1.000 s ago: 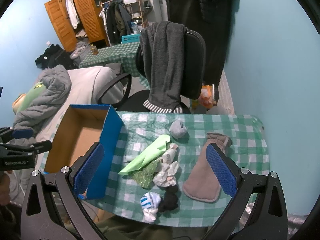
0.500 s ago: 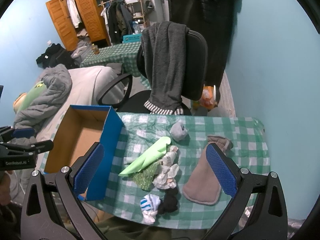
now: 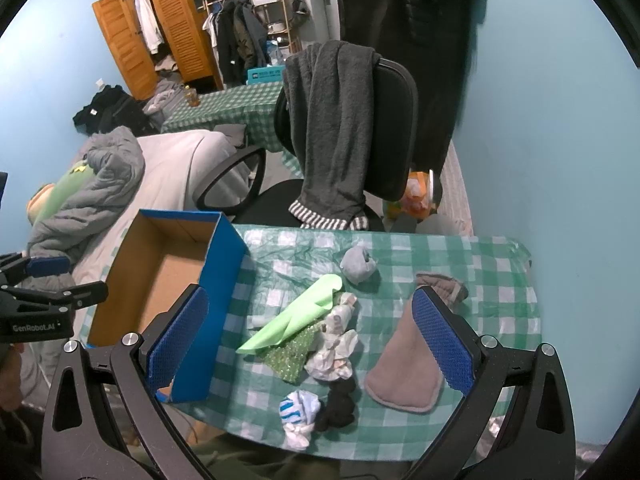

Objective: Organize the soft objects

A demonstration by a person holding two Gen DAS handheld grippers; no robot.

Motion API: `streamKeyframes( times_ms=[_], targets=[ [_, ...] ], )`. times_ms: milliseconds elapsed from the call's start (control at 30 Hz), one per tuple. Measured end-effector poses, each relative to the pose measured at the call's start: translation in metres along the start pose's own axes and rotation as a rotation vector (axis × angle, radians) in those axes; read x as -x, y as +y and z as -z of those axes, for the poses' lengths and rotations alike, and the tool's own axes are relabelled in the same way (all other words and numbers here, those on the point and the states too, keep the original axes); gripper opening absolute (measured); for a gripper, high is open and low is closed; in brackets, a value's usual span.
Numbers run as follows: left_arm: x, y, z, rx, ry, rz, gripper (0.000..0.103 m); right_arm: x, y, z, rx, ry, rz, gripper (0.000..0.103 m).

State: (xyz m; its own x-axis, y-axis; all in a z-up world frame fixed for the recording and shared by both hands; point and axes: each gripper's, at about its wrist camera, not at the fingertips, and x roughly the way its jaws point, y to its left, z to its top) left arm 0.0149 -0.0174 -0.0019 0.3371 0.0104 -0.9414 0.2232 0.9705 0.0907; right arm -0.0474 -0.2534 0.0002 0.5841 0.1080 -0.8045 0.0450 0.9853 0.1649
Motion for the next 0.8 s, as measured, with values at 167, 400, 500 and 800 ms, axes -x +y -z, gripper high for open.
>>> streamKeyframes(
  times_ms=[167, 400, 500, 800],
  targets=[
    [-0.003, 0.001, 0.003, -0.004, 0.001, 0.005, 0.082, -0.002, -0.002, -0.001, 0.0, 0.001, 0.0, 0.101],
    [-0.007, -0.006, 0.003, -0.023, 0.009, 0.016, 0.082, -0.001, -0.006, -0.001, -0.005, 0.003, 0.002, 0.101],
    [-0.009, -0.01, 0.003, -0.034, 0.016, 0.02, 0.082, 0.0, -0.008, 0.0, -0.009, 0.003, 0.005, 0.101],
    [-0.019, -0.021, -0.004, -0.057, 0.039, 0.033, 0.082, -0.008, -0.018, 0.003, -0.029, 0.019, 0.016, 0.101]
  ],
)
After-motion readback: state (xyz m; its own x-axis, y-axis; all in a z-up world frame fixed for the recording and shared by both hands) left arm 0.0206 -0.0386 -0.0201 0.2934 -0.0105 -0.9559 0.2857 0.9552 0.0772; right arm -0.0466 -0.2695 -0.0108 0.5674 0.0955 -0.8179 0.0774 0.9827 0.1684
